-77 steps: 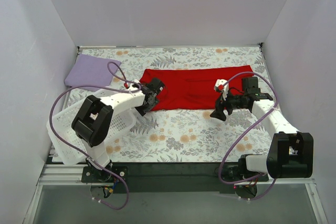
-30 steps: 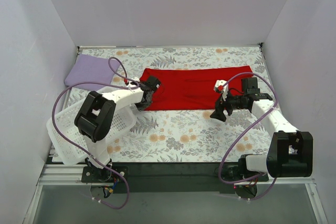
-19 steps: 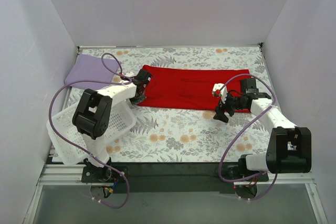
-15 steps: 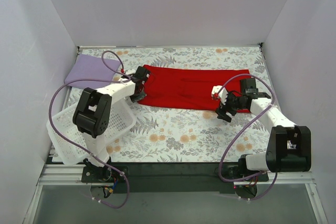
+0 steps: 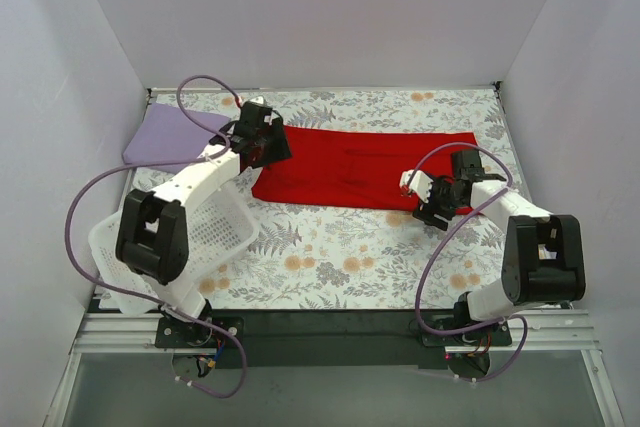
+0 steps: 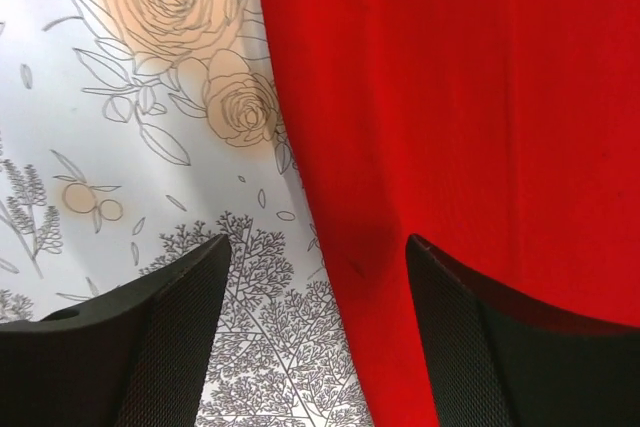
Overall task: Fold and stack the t-shirts
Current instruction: Fold the tshirt
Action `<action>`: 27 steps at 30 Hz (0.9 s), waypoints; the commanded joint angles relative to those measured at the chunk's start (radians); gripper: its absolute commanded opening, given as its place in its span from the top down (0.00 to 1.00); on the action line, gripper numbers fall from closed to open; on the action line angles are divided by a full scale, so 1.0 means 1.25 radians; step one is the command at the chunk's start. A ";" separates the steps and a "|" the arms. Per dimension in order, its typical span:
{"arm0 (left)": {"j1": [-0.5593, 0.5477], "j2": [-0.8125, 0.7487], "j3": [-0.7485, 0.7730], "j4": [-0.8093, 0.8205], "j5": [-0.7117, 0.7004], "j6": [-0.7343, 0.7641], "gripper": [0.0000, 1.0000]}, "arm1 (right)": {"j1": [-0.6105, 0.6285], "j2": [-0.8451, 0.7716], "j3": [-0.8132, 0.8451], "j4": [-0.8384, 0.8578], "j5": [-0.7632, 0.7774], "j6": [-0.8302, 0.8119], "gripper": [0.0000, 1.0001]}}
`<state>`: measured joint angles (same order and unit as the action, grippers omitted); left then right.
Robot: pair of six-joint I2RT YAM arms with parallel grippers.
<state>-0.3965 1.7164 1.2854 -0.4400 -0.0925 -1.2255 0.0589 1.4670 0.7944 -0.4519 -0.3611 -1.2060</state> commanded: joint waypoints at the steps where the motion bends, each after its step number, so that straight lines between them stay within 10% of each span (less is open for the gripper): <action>1: 0.001 -0.120 0.006 0.023 0.020 0.034 0.43 | -0.002 0.017 0.020 0.042 0.034 0.000 0.24; 11: 0.008 -0.309 -0.174 0.042 0.007 0.027 0.41 | -0.002 0.066 0.032 0.073 0.058 0.005 0.34; 27: 0.009 -0.459 -0.329 0.053 0.054 -0.037 0.41 | -0.003 0.062 -0.028 0.055 0.116 -0.065 0.87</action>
<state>-0.3889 1.1641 0.8944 -0.3828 -0.0616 -1.2522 0.0593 1.5562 0.8104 -0.3473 -0.2752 -1.2392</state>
